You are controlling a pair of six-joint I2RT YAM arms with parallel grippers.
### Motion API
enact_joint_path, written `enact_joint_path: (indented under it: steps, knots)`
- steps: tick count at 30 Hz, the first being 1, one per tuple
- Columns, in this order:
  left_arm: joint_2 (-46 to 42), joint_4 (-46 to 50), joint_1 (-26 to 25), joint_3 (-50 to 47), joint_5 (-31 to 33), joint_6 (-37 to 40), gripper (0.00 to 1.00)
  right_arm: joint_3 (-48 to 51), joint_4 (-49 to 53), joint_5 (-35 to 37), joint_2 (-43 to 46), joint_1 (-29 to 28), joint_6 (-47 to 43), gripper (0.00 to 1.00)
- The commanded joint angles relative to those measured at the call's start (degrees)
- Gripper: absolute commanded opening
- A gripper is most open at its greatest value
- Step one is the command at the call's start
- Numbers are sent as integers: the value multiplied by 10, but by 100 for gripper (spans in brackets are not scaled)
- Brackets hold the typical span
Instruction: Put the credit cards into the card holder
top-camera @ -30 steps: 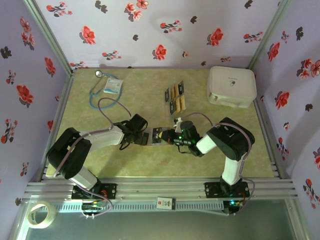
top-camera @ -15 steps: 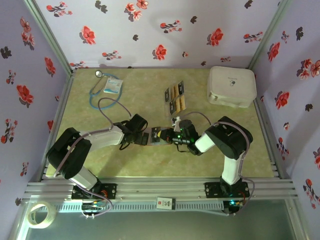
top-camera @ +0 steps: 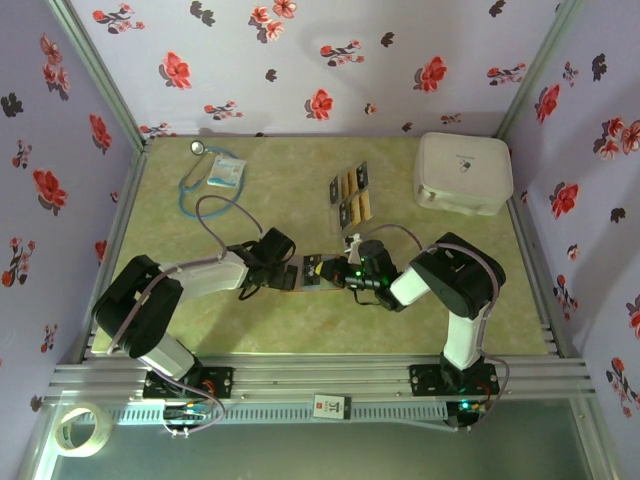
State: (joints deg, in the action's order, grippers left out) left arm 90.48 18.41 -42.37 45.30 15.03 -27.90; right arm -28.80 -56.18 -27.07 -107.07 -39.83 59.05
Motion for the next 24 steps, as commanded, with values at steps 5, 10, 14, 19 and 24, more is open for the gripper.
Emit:
enact_joint_path:
  steps: [5, 10, 14, 19, 24]
  knots:
    - [13, 2, -3, -11, 10, -3, 100, 12, 4, -11, -11, -5, 1, 0]
    - [13, 1, -3, -11, 10, -3, 100, 12, 7, -15, -14, -5, 1, 0]
    - [13, 0, -3, -12, 10, -3, 100, 11, 11, -16, -16, -5, -1, 0]
    - [13, 0, -3, -12, 10, -3, 100, 0, 19, -24, -22, -5, -2, 0]
    - [13, 0, -3, -12, 10, -4, 100, -10, 28, -29, -28, -5, -3, 0]
